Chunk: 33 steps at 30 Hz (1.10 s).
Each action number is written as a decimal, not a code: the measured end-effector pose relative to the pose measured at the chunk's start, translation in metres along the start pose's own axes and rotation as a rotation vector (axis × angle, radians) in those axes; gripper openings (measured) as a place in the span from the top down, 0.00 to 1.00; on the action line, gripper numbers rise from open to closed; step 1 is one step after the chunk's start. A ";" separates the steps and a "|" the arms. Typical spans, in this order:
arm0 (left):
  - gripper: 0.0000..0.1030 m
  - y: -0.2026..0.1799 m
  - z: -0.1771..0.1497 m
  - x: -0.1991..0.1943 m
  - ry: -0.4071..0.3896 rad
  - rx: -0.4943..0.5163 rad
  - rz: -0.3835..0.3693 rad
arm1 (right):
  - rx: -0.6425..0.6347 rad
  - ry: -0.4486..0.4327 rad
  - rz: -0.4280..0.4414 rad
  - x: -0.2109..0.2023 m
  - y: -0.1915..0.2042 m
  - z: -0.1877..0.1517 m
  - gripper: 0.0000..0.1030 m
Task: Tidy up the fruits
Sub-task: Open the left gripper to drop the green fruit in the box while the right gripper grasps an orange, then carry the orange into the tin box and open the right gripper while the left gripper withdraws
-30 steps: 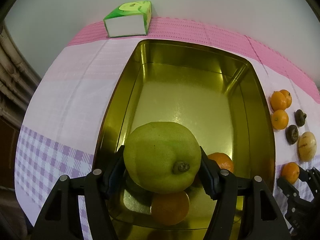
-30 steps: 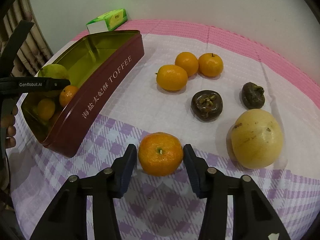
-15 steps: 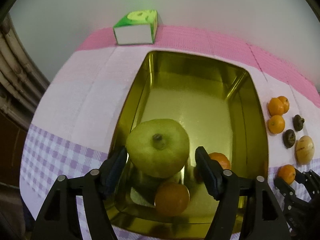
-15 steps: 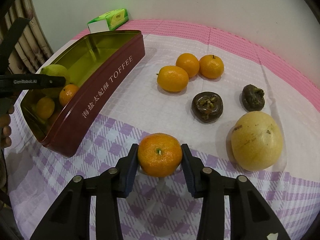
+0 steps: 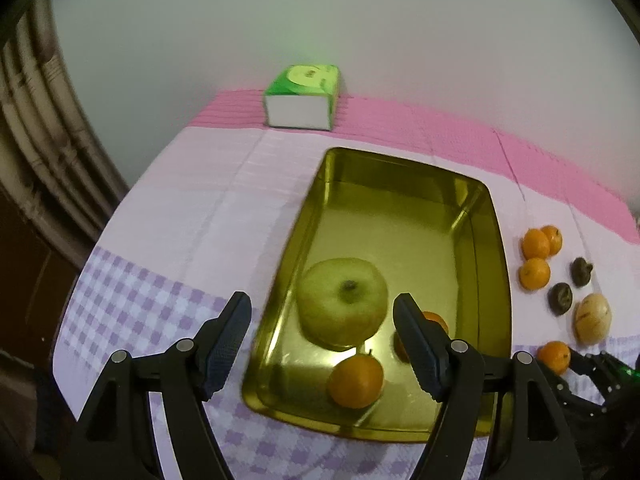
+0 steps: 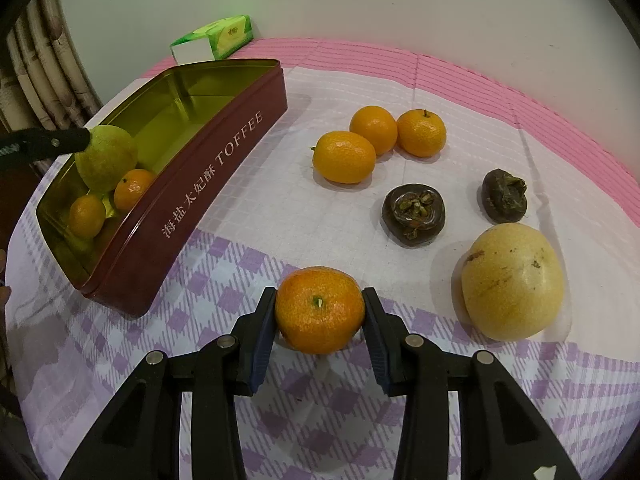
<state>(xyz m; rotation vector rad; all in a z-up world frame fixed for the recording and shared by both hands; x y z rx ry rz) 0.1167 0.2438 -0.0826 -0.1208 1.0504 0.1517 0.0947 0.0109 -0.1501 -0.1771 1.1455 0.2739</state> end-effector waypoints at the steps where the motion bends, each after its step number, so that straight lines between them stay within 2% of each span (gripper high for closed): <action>1: 0.28 0.003 0.001 0.000 0.002 -0.011 -0.003 | 0.000 0.001 0.000 0.000 -0.001 0.000 0.62; 8: 0.28 0.028 -0.008 -0.001 0.026 -0.076 0.001 | 0.006 0.003 -0.001 0.001 -0.001 0.001 0.62; 15: 0.28 0.042 -0.018 -0.006 0.036 -0.093 0.027 | 0.009 0.007 -0.007 0.001 -0.002 0.000 0.62; 20: 0.25 0.059 -0.019 -0.009 0.028 -0.136 0.069 | 0.007 0.014 -0.020 -0.001 -0.001 0.002 0.63; 27: 0.23 0.069 -0.017 -0.012 0.021 -0.182 0.070 | 0.000 -0.005 -0.028 -0.010 0.005 0.014 0.63; 33: 0.20 0.081 -0.013 -0.016 0.000 -0.221 0.094 | -0.020 -0.046 0.001 -0.028 0.018 0.033 0.63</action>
Point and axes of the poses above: each gripper's, at about its wrist camera, not at the fingertips, and x roughly the way its jaws point, y to its left, z to its top, the point moved 10 cm from there along x, roughly the way its jaws point, and after that the axes turned 5 degrees about y, right-handed, at the moved point
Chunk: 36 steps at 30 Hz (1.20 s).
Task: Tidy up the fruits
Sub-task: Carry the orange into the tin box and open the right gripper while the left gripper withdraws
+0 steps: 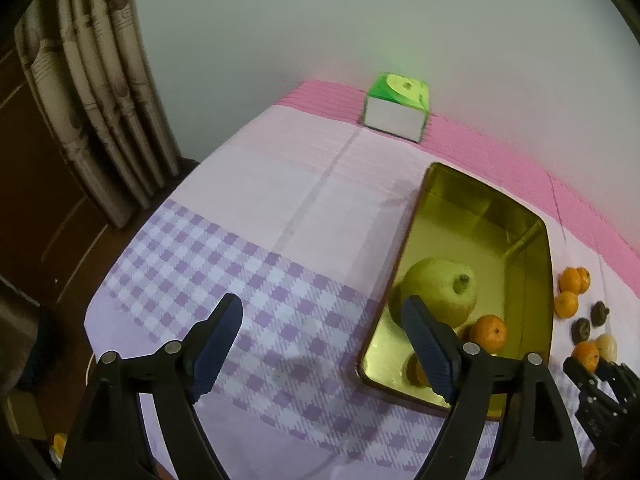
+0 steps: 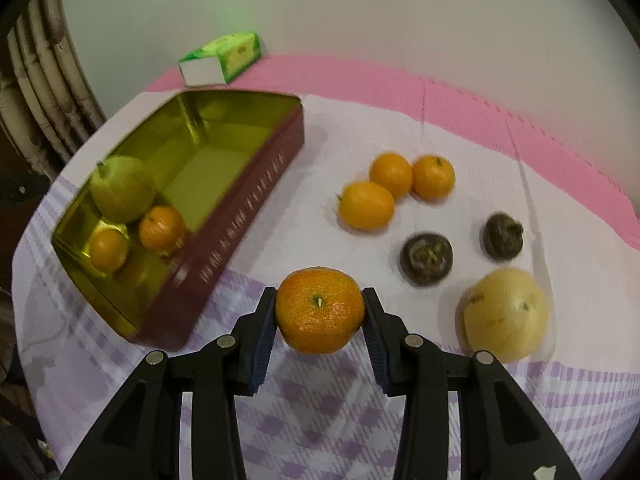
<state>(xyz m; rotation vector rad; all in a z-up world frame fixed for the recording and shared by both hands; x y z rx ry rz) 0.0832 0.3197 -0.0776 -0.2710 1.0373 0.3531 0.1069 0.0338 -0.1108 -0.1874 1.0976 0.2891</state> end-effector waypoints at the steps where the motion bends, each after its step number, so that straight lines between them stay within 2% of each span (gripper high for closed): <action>1: 0.20 0.002 0.001 0.000 -0.003 -0.007 0.006 | -0.004 -0.008 0.007 -0.004 0.004 0.003 0.63; 6: 0.20 0.012 0.001 0.003 0.007 -0.044 0.019 | -0.042 -0.028 0.075 -0.014 0.035 0.021 0.63; 16: 0.20 0.017 -0.001 0.009 0.018 -0.052 0.045 | -0.146 -0.010 0.125 -0.005 0.091 0.033 0.62; 36: 0.20 0.018 -0.007 0.016 0.055 -0.055 0.054 | -0.213 0.036 0.107 0.020 0.114 0.030 0.62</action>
Point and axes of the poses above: each gripper's, at about its wrist camera, not at the fingertips, and x roughly the way its jaws point, y to its left, z to its top, the point moved 10 cm from there along x, roughly the way its jaws point, and after that the axes turned 5 degrees about y, right-handed, at the moved point
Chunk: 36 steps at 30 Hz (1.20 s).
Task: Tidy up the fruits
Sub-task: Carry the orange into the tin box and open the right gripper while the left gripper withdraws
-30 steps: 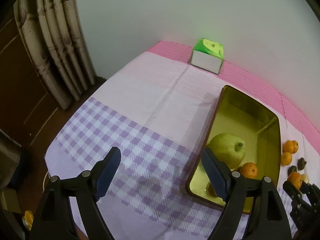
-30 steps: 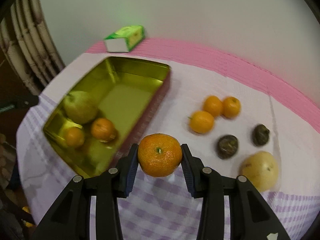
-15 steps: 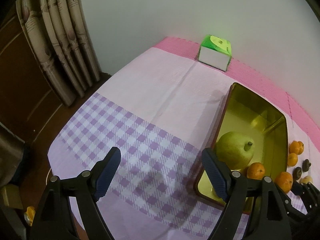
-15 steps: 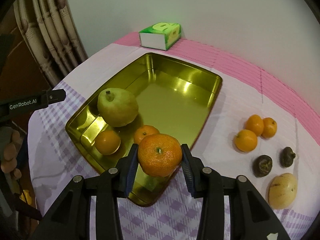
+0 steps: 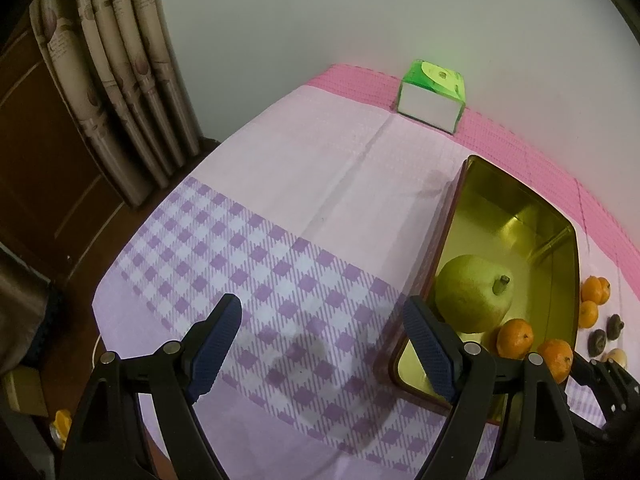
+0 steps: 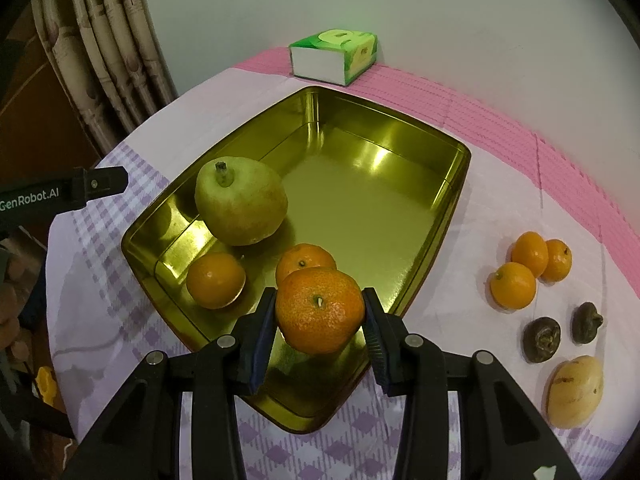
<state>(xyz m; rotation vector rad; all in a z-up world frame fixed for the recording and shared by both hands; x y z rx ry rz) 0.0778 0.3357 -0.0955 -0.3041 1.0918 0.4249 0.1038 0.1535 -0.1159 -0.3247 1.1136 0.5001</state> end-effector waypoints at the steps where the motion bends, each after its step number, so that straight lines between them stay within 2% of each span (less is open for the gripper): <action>1: 0.20 -0.001 0.000 0.000 -0.001 0.003 0.000 | -0.004 0.001 -0.002 0.001 0.001 0.000 0.62; 14: 0.20 0.001 -0.004 0.006 0.026 -0.009 0.003 | -0.015 0.025 0.011 0.012 0.007 -0.001 0.62; 36: 0.20 -0.002 -0.007 0.007 0.033 0.002 0.000 | 0.001 0.009 0.036 0.007 0.009 -0.001 0.61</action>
Point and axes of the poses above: each gripper's, at about its wrist camera, not at the fingertips, and x roughly the way its jaws point, y to its left, z to its top, the point moved 10 cm from there along x, roughly the way its jaws point, and after that the axes turned 5 degrees about y, right-handed, at the moved point
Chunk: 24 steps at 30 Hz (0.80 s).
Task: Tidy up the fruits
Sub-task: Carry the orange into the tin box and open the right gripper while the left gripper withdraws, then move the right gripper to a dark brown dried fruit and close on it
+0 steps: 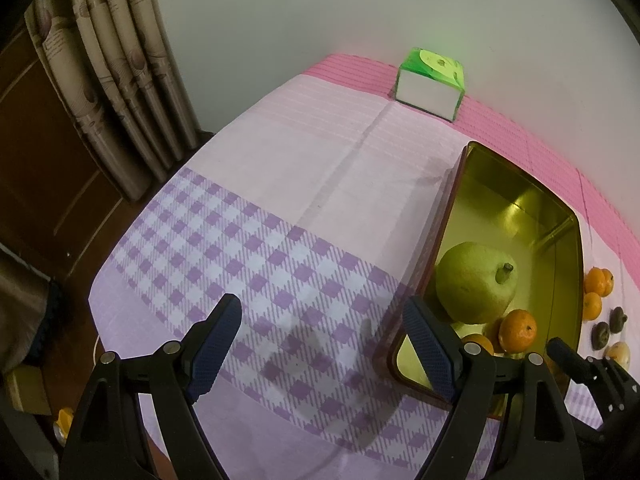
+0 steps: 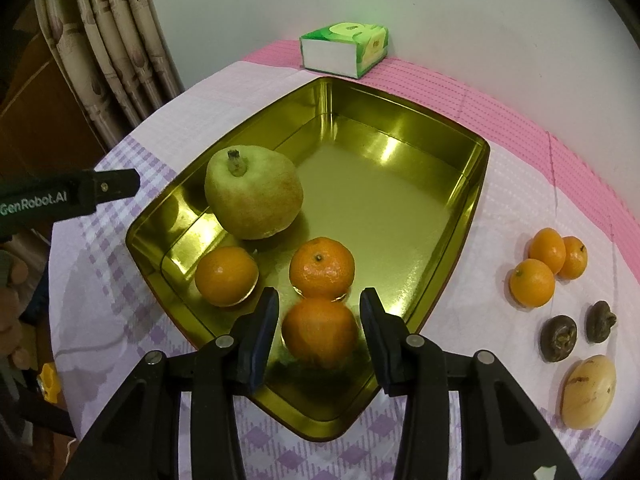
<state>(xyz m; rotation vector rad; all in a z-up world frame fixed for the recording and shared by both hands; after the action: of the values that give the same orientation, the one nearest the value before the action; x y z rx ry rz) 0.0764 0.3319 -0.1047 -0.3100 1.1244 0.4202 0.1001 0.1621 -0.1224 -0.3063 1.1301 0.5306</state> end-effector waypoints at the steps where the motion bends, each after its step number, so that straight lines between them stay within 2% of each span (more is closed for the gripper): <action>1: 0.20 -0.001 0.000 0.000 0.000 0.002 -0.002 | 0.001 -0.005 0.002 -0.002 0.000 0.000 0.61; 11: 0.20 -0.003 0.000 -0.001 -0.006 0.011 -0.001 | 0.043 -0.062 0.000 -0.029 -0.025 0.004 0.60; 17: 0.20 -0.003 -0.001 -0.002 -0.007 0.011 -0.002 | 0.099 -0.102 -0.059 -0.052 -0.071 0.000 0.57; 24: 0.20 -0.005 0.000 -0.001 -0.010 0.022 0.002 | 0.209 -0.110 -0.180 -0.071 -0.159 -0.016 0.57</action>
<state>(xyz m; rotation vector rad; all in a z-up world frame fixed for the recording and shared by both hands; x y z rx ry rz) 0.0783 0.3276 -0.1038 -0.2873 1.1186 0.4102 0.1517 0.0041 -0.0686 -0.1926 1.0303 0.2650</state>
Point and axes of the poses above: each gripper's, at about its wrist camera, not at the fingertips, and x roughly the way its jaws point, y to its left, z to its top, the point moved 10 cm from there along x, roughly the way its jaws point, and after that the axes turned 5 degrees about y, right-handed, at the moved point
